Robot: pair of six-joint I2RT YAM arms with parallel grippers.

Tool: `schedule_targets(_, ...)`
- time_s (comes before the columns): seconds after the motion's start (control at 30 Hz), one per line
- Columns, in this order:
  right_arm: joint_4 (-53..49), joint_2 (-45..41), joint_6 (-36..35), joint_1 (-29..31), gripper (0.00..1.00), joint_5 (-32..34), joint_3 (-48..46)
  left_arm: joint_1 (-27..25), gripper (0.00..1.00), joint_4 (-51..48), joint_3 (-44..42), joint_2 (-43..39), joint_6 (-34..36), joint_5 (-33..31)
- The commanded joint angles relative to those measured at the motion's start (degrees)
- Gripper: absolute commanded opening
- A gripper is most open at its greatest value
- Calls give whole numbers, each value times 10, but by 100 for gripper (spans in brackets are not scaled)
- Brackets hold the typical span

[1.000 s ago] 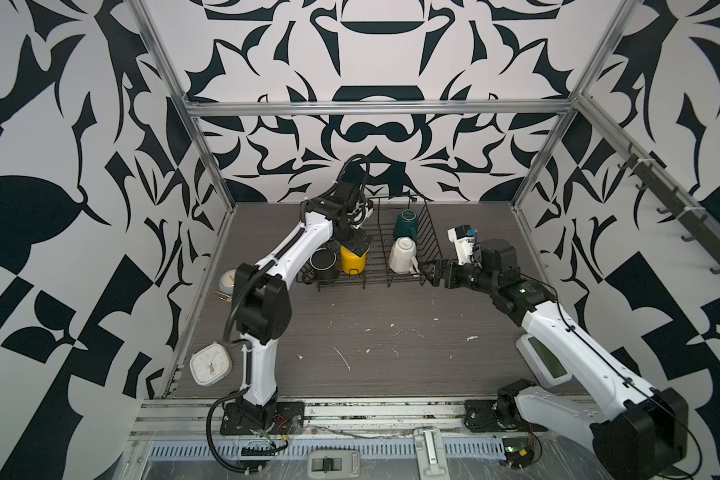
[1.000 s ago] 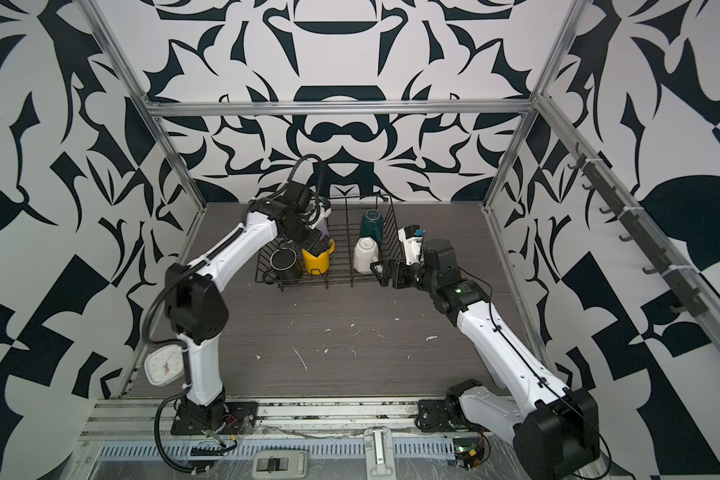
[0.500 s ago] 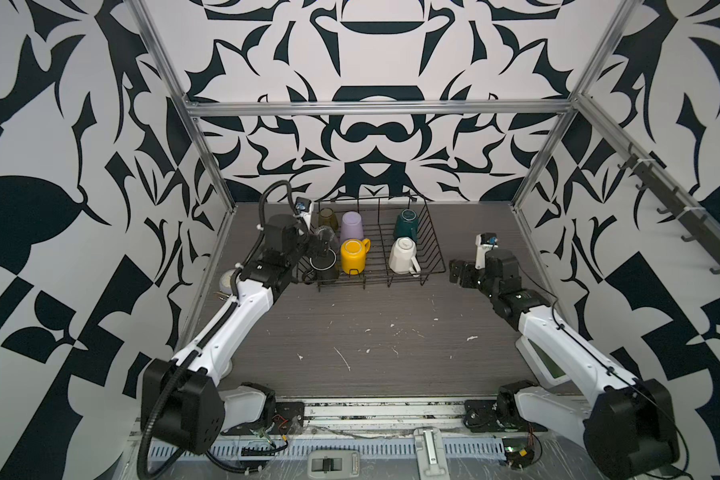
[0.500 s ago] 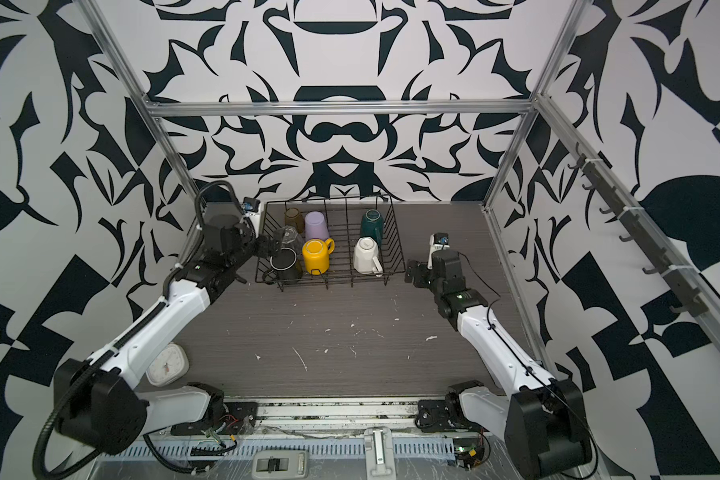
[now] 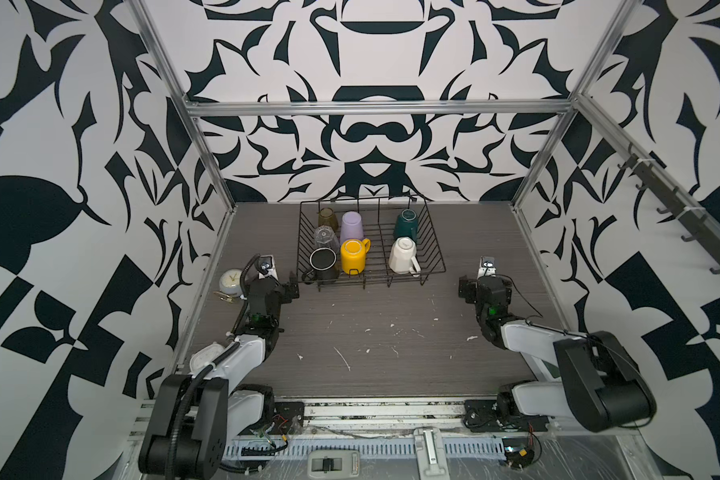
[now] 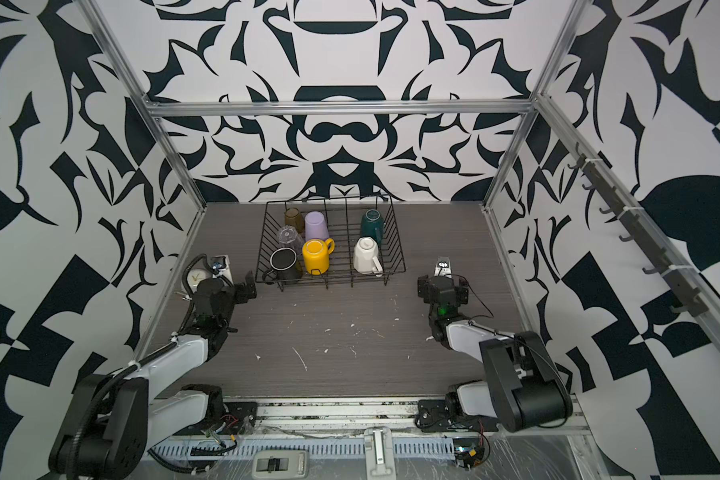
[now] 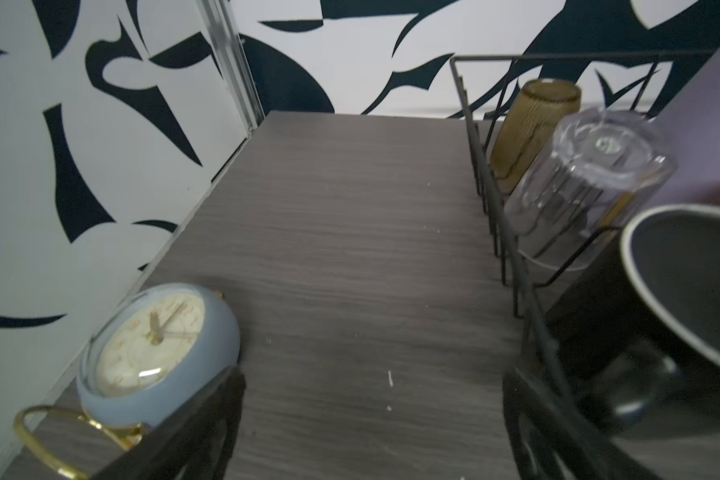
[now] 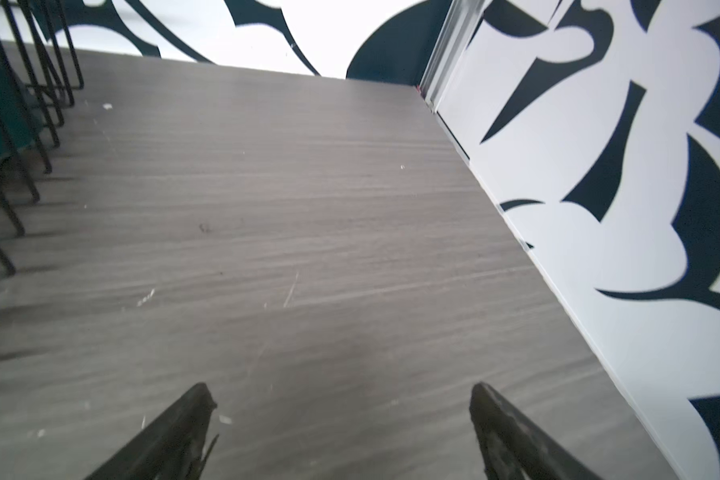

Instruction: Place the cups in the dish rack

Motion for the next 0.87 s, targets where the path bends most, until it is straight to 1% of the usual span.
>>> schedule_targets(0.0,157,52,-31,-3,99,-8,-15,9,99,98,-7,21,1,-20)
schedule_targets(0.07,202,89,-34,-3,99,-19,-23,10,99,146,-26,39,11,-16)
schedule_targets(0.13,255,123,-52,-3,100,-28,-30,19,99,216,-41,79,16,-9)
schedule_targets(0.2,222,109,-45,-3,100,-39,-28,20,99,261,-40,120,38,-2)
schedule_targets(0.3,225,114,-47,-3,99,-33,-25,24,99,304,-21,201,41,-7)
schedule_targets(0.33,218,113,-43,-3,99,-21,-22,25,99,364,-25,233,49,-17)
schedule_targets(0.37,210,112,-37,-3,99,-6,-19,29,99,387,-34,244,40,-28)
schedule_targets(0.43,208,114,-34,-3,100,-2,-15,40,99,388,-38,249,19,-29)
schedule_targets(0.5,207,113,-33,-3,100,-1,-16,43,99,391,-30,259,16,-42)
schedule_targets(0.63,217,112,-29,-3,100,9,-22,43,99,333,-10,246,7,-56)
schedule_targets(0.67,216,115,-32,-3,99,-17,-18,43,99,332,-6,249,6,-62)
schedule_targets(0.73,201,111,-29,-11,100,-33,-14,43,99,324,-2,249,5,-67)
schedule_targets(0.8,196,108,-28,-12,99,-30,-15,43,99,315,1,247,2,-69)
schedule_targets(0.83,203,108,-29,-12,99,-15,-19,43,99,314,2,247,2,-70)
